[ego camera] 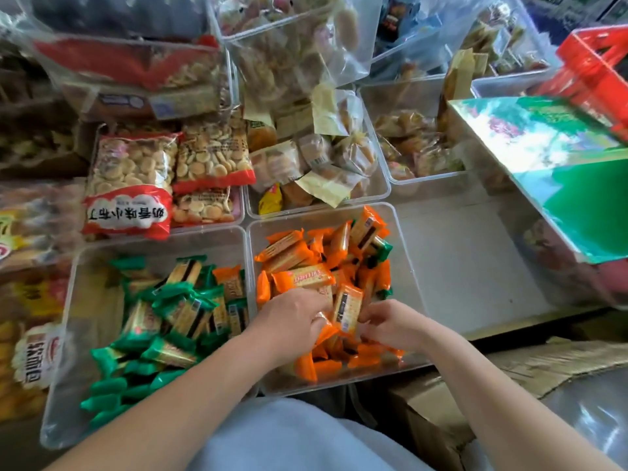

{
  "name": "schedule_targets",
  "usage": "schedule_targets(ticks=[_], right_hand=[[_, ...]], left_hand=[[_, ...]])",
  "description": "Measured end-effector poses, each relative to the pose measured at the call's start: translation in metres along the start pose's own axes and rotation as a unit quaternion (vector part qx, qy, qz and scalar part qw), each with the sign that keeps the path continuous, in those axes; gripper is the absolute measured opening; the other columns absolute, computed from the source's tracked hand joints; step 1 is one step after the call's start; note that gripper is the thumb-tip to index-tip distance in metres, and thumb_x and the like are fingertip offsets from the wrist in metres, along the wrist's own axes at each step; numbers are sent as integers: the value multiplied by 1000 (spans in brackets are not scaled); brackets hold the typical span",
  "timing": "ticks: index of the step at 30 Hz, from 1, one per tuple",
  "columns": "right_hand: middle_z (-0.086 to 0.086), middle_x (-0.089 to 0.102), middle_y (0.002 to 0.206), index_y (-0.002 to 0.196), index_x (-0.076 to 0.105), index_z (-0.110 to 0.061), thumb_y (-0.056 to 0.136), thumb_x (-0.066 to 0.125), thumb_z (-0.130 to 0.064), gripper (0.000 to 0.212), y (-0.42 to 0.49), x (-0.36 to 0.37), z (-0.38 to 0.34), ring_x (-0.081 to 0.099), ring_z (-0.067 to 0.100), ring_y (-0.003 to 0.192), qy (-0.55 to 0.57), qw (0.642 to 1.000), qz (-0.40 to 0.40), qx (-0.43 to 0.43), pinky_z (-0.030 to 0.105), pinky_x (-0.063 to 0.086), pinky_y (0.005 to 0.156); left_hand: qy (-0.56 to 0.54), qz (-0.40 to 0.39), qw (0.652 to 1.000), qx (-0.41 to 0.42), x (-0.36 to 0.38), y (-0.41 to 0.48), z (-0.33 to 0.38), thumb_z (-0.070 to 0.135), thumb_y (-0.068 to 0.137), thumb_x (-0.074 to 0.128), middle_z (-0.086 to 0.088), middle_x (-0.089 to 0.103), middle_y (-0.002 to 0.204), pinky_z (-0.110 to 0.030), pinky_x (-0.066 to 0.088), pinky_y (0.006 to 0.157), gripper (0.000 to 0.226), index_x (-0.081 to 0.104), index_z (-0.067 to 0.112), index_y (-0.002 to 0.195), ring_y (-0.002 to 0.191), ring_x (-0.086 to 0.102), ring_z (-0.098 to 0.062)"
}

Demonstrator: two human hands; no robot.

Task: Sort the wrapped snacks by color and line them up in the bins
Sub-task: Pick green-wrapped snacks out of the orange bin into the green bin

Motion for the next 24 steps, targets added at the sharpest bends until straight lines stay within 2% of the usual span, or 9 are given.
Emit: schedule_targets(ticks=[3,5,8,10,13,15,20,22,24], right_hand=[[-10,72,113,114,75,-31,96,60,-22,25,-4,1,8,66,13,104,18,1000,-21,5,31,54,95],[-10,71,114,119,73,-29,95,58,-9,34,-7,-4,14,66,14,108,69,997,18,16,34,56,98],[-4,72,116,117,70,-27,92,48,7,47,-11,-24,21,67,18,112,189,972,135,25,39,57,100],[-5,70,121,118,66,-31,94,42,10,53,-21,-35,19,64,13,116,219,960,171,16,31,55,97],[-9,70,118,118,66,-32,91,36,15,63,-42,-49,20,65,8,110,225,958,178,-13,19,53,83],[-8,72,111,114,68,-33,92,38,13,59,-51,-57,31,69,9,102,226,956,186,-16,19,56,80],[-12,72,96,114,72,-32,98,66,-21,20,-55,-61,49,67,1,84,205,952,228,2,15,51,67],[-11,71,98,113,71,-32,98,67,-22,18,-52,-62,42,68,7,84,203,949,242,8,20,54,69],[-11,71,112,114,69,-35,100,64,-17,23,-46,-68,30,68,12,91,197,944,264,11,27,58,76]], left_hand=[[1,43,997,63,-4,17,20,18,100,59,2,70,116,-42,55,95,21,72,18,116,112,61,-19],[36,35,995,82,-2,35,36,16,100,58,-1,66,125,-44,52,101,25,71,15,121,121,56,-23],[165,-64,983,57,16,70,45,27,100,62,-5,51,148,-50,43,114,41,58,18,140,143,40,-28],[230,-116,965,51,28,81,46,31,97,67,-5,47,153,-50,40,114,53,50,23,148,142,40,-31],[272,-126,952,58,41,81,49,27,102,59,-3,59,140,-46,38,103,44,50,29,145,126,47,-30],[273,-121,952,63,46,78,49,23,102,57,-3,63,130,-45,37,98,39,53,29,140,119,48,-29],[196,-147,969,40,46,67,48,40,100,63,1,61,135,-50,31,112,45,55,28,142,128,48,-27],[115,-150,981,41,48,57,52,41,98,67,5,61,138,-46,33,114,50,54,31,144,130,50,-24],[59,-132,989,42,48,48,52,33,96,69,5,64,132,-43,46,108,45,58,29,140,125,56,-22]])
Point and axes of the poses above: each hand's wrist, its own y-axis towards the middle knuckle, its own x-axis out of the palm, z = x × y, the point moved 7 cm from there along y, towards the middle knuckle
